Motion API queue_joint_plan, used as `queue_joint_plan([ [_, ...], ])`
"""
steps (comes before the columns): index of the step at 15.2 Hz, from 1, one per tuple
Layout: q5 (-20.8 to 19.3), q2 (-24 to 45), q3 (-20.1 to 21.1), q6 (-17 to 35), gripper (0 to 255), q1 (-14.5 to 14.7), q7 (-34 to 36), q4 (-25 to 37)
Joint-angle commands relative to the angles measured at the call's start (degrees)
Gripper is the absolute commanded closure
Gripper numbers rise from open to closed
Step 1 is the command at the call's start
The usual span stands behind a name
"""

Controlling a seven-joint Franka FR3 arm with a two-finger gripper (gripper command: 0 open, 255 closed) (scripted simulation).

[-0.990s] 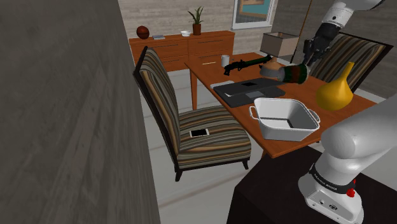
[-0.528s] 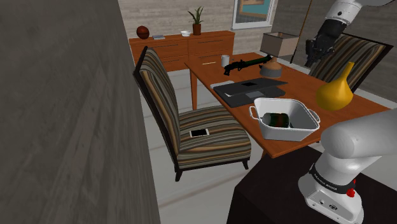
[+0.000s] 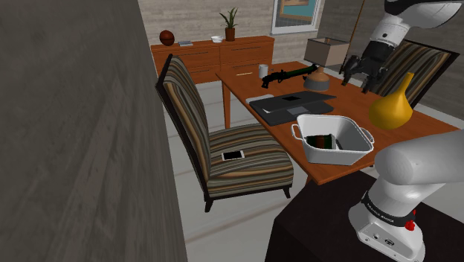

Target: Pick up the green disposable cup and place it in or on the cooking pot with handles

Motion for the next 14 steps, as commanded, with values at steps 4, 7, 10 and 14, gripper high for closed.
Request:
queue_joint_plan([
  [4,-0.2,0.3,1.3,9.6,0,-0.8,1.1,-9.3],
  [7,0.0,1.5,2.1,15.7,0,-1.0,1.8,-14.3],
  [10,0.5,3.6,2.7,22.2,0,-0.9,2.3,-18.7],
  [14,1.1,5.4,3.0,26.9,0,-0.5,2.3,-21.7],
])
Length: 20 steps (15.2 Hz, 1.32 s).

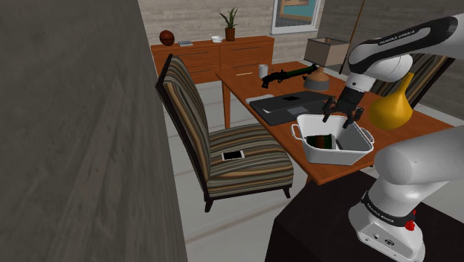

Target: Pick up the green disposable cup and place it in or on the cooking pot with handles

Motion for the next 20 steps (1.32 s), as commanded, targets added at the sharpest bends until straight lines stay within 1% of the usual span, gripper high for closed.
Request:
queue_joint_plan([
  [1,0.4,0.7,0.1,2.0,0,0.3,-0.1,-1.2],
  [5,1.6,2.4,0.4,6.3,0,1.2,-0.6,-3.7],
  [13,1.5,2.4,0.4,6.2,0,1.2,-0.6,-3.7],
  [14,1.5,2.4,0.4,6.2,255,1.2,-0.6,-3.7],
  [20,1.7,2.5,0.5,6.3,255,1.3,-0.5,-3.6],
])
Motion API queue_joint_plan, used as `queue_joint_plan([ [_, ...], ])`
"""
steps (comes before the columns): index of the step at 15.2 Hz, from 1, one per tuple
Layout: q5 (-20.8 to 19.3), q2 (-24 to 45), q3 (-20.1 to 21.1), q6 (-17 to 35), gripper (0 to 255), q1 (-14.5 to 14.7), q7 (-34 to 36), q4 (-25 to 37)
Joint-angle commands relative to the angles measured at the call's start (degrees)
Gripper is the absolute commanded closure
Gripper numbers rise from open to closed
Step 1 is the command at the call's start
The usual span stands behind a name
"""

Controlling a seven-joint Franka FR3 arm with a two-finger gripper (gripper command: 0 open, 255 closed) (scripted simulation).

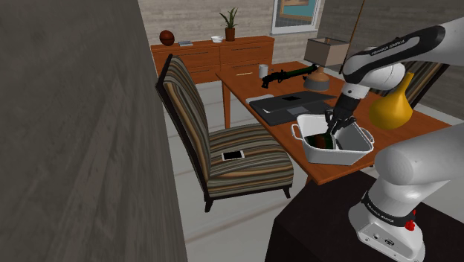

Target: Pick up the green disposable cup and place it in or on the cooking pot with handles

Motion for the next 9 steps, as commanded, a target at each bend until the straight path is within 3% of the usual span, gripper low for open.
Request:
queue_joint_plan([
  [1,3.0,0.5,0.2,-0.1,255,0.3,0.0,-0.2],
  [9,1.4,-3.2,-0.3,-5.5,255,0.8,2.4,2.0],
])
